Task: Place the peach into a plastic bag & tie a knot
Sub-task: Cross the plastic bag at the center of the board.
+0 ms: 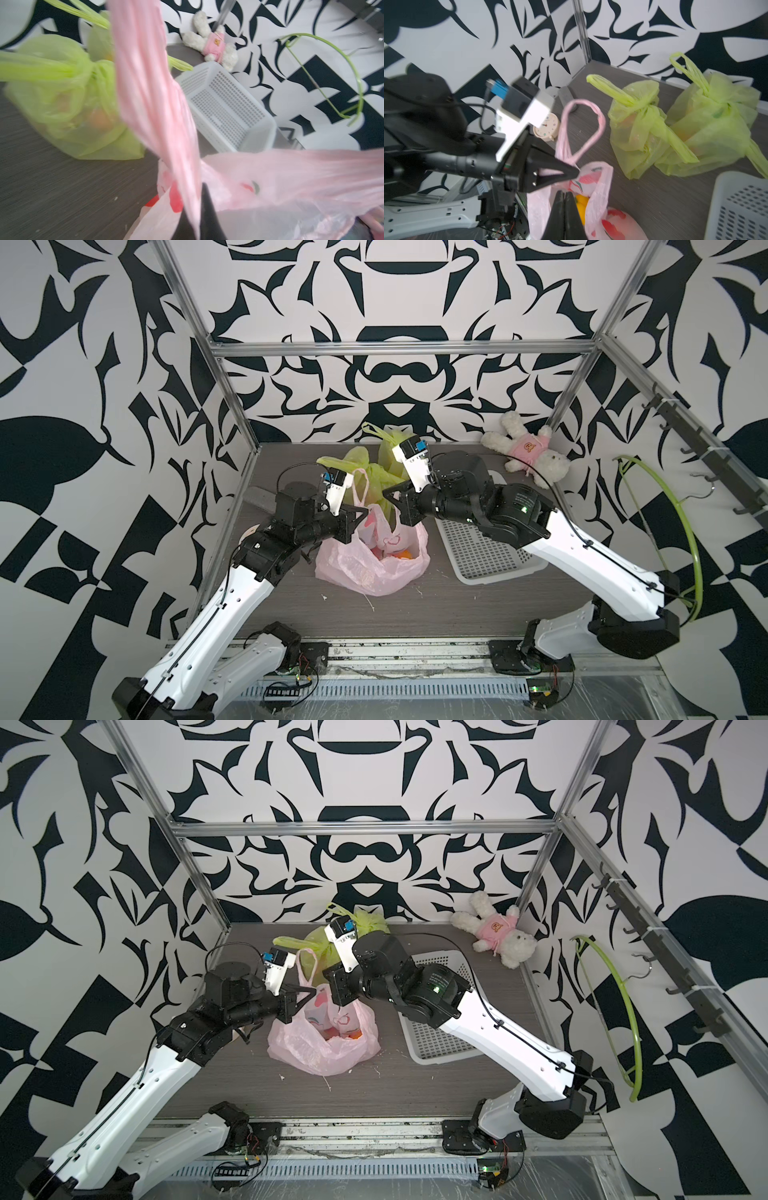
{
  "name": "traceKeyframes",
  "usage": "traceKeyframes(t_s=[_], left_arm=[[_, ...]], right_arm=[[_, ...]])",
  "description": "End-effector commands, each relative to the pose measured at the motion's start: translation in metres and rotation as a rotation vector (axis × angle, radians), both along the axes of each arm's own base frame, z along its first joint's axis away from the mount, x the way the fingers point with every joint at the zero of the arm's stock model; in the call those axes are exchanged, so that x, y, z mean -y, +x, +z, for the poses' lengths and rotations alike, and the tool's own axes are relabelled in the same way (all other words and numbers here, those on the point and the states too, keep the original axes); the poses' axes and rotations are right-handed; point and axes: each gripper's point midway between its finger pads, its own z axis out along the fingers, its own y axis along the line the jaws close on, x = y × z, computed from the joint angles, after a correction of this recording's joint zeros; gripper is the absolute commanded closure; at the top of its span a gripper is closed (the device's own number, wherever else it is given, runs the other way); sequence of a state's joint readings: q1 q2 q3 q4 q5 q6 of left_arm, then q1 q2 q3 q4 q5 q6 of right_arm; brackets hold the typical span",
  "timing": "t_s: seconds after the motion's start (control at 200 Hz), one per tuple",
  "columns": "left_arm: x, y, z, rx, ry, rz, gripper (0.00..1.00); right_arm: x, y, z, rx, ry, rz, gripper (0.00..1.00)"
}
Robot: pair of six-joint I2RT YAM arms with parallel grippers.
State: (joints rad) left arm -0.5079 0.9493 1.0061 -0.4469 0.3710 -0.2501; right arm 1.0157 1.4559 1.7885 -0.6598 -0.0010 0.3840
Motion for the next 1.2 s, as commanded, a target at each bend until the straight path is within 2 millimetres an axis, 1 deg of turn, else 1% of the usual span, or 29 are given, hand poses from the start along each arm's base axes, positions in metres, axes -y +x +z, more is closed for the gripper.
traceKeyframes(t_s=[0.0,0.115,0.265,0.48,0.645,0.91,1.055,1.195], left_arm=[[0.022,-0.018,0.012,0.001,-0.064,-0.191,1.0],[0.027,-0.018,0.014,0.004,-0.08,-0.219,1.0],[0.03,-0.021,0.02,0.014,-0.106,-0.246,1.0],[0.034,-0.02,0.015,-0.005,-0.105,-0.268,0.99],[0.036,-0.02,0.016,-0.008,-0.111,-0.279,0.97],[0.038,-0.019,0.009,-0.04,-0.094,-0.295,0.93],[0.038,-0.016,0.008,-0.029,-0.09,-0.285,0.91],[0.037,-0.014,0.01,-0.006,-0.089,-0.273,0.91]], right_arm=[[-0.015,-0.006,0.036,0.034,0.095,0.074,1.0],[-0.018,-0.003,0.033,0.011,0.076,0.066,1.0],[-0.019,0.006,0.02,-0.037,0.072,0.054,1.0],[-0.025,0.012,0.005,-0.09,0.055,0.065,1.0],[-0.026,0.023,-0.008,-0.149,0.064,0.061,1.0],[-0.033,0.042,-0.033,-0.303,0.107,0.119,1.0],[-0.029,0.049,-0.036,-0.324,0.142,0.116,1.0],[-0.02,0.047,-0.028,-0.312,0.2,0.116,1.0]])
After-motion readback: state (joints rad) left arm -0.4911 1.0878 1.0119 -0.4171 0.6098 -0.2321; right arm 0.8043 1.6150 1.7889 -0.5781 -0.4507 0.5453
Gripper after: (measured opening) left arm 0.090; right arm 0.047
